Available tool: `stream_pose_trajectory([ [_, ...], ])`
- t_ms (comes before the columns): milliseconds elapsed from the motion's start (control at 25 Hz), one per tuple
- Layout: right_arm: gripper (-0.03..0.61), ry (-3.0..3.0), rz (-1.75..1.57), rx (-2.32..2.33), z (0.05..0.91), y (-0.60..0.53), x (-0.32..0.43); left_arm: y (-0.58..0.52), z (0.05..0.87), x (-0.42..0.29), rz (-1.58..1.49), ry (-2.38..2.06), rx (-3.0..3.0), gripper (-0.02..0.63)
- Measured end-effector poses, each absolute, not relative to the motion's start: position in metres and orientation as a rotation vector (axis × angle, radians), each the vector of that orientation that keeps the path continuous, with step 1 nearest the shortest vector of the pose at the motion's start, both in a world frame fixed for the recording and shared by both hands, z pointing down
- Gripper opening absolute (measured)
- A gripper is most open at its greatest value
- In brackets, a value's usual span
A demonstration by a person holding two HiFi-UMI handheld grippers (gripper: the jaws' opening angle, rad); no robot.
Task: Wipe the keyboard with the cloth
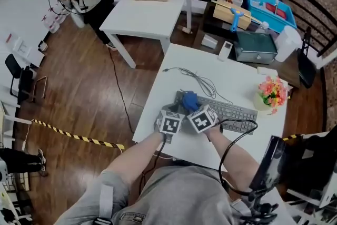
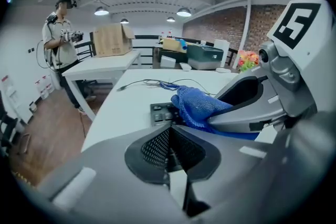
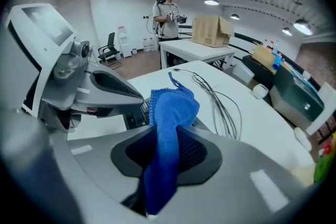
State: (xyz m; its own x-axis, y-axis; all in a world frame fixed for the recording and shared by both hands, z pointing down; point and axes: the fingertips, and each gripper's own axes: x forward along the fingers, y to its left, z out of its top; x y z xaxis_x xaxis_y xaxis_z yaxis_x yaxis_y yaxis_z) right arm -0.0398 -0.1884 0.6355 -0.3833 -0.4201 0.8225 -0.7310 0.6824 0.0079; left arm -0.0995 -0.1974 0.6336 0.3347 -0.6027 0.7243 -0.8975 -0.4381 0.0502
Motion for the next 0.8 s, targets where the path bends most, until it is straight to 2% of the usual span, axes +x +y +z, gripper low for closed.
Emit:
stream_pose_trajectory([
  [160,0.11,-2.059,0.452,0.824,0.642,-0.191,-0.087,-0.197,0.638,-0.14,0.889,-1.372,2.094,-0.006],
  [360,0.109,-2.049,0.444,0.817,0.647,-0.193,-0.1,-0.199,0.64,-0.154,0.909,-1.368,2.102,-0.006],
  [560,0.109,-2.032,0.471,0.854,0.646,-0.187,-0.076,-0.196,0.64,-0.126,0.908,-1.305,2.134,-0.006],
  [800,0.109,-1.977,0.525,0.965,0.645,-0.172,-0.005,-0.186,0.637,-0.052,0.923,-1.167,2.235,-0.006],
])
